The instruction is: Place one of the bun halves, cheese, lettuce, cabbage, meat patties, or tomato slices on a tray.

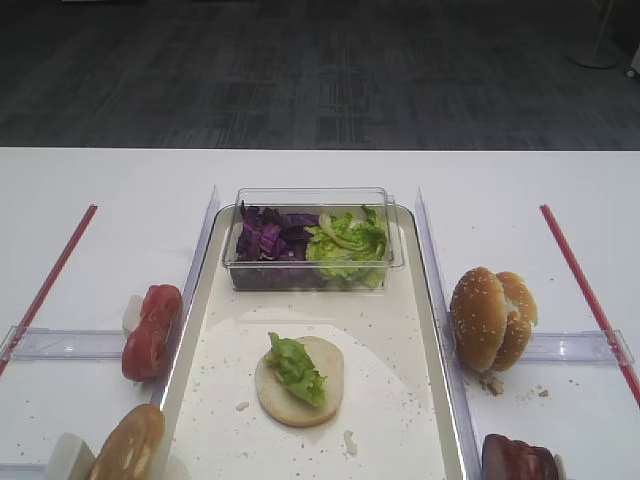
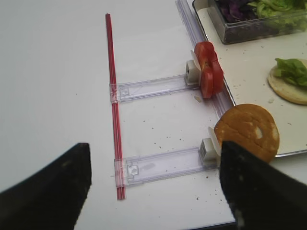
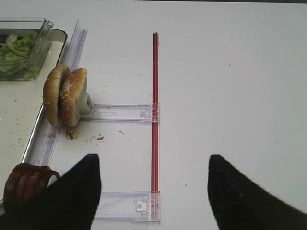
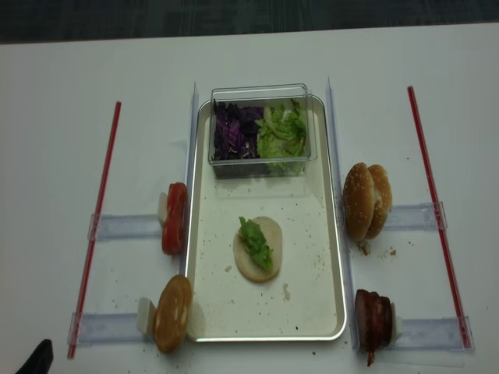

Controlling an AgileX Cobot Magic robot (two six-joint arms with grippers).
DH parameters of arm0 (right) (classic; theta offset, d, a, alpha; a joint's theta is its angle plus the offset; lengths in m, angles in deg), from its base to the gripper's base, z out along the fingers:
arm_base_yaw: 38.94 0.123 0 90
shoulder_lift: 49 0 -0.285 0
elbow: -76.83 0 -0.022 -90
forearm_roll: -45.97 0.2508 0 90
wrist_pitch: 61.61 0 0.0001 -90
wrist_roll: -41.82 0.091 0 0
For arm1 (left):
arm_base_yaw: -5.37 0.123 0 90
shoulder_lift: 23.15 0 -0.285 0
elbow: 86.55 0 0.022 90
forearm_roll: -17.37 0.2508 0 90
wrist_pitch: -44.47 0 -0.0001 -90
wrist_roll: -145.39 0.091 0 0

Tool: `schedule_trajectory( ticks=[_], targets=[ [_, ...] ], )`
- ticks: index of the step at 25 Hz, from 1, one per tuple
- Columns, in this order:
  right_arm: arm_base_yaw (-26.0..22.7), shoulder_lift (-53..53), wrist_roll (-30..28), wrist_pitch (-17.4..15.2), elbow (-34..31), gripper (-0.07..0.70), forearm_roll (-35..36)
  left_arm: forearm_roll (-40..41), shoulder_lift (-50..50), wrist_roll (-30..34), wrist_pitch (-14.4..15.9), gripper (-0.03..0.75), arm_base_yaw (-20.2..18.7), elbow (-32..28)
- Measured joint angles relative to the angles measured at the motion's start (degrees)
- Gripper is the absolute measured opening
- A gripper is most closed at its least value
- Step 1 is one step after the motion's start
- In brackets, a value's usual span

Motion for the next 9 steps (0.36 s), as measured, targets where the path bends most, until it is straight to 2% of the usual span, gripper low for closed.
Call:
schedule_trajectory(
  ticks=[9],
  targets=[
    [0.0,0.0,0.0,0.0,0.0,0.501,0.0,0.0,0.0,0.0,0.0,0.509,0.0,0.0]
  ],
)
